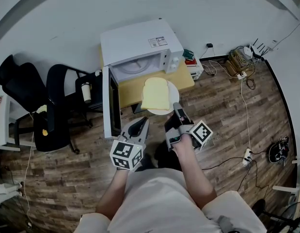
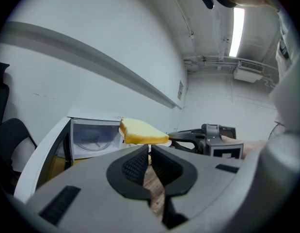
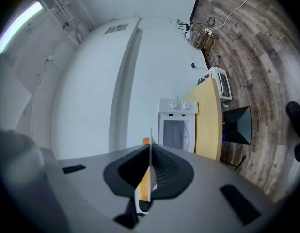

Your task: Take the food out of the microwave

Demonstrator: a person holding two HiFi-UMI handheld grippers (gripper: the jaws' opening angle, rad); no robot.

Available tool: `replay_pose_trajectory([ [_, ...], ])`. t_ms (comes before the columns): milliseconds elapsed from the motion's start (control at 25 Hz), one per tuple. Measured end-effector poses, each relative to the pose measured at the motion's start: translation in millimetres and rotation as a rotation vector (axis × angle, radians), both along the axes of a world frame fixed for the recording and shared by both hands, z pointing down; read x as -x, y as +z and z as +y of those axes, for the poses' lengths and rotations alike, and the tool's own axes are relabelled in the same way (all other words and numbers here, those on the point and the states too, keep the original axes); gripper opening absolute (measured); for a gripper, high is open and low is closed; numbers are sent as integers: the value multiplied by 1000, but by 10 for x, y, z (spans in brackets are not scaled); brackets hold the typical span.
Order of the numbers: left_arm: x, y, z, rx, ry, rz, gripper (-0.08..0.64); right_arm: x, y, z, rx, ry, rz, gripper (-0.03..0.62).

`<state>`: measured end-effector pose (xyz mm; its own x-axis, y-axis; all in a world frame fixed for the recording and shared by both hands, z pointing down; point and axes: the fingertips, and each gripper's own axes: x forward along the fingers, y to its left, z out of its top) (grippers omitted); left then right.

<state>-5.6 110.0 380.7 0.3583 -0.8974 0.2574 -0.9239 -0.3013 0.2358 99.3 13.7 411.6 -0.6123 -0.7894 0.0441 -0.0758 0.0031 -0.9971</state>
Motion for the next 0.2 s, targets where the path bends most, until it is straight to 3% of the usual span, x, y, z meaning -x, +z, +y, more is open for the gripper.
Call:
replay_pose_trajectory([
  [200,-9,19,-57,3,-2,4,18,-9,22,-48,10,2,-10,11],
])
